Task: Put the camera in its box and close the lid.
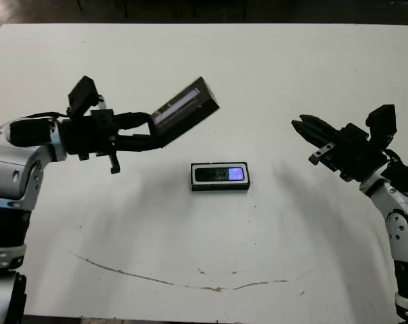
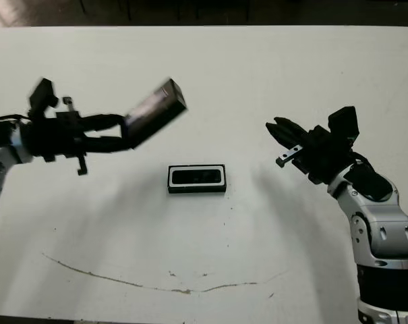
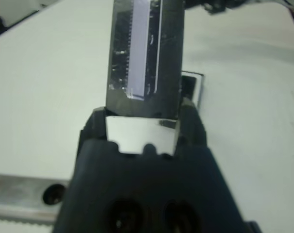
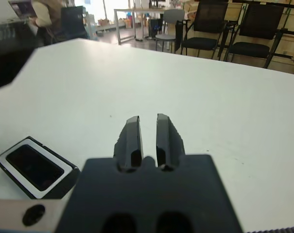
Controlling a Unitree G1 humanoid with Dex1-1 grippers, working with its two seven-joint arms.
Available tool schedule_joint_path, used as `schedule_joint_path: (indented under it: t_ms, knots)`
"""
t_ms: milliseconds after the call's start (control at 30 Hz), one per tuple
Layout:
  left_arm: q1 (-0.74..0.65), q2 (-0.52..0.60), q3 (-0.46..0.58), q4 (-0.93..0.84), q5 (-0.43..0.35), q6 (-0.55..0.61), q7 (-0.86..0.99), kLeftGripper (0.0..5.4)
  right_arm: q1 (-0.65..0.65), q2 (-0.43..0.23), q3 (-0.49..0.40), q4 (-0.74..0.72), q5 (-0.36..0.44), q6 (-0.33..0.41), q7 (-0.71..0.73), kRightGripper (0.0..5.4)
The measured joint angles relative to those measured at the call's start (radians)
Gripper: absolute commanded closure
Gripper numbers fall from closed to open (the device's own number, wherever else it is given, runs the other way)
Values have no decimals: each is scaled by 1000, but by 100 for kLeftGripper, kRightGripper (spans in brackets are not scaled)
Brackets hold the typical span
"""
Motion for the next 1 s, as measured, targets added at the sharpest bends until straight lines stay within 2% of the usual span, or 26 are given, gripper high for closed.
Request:
schedule_joint_path:
  t_ms: [167, 500, 833, 1000]
  knots:
    - [-24, 46, -107, -24, 66, 20, -22, 465, 1, -3, -17, -23, 1, 6, -35, 540]
    - [-84, 59, -244, 98, 167, 0, -83, 465, 12, -4, -19, -47, 5, 15, -47, 540]
    - [-83, 22, -254, 162, 191, -55, -20, 465, 12, -4, -18, -62, 23, 35, -54, 540]
    - [-83, 7, -255, 161, 183, -37, -13, 465, 18, -5, -5, -86, 3, 38, -65, 540]
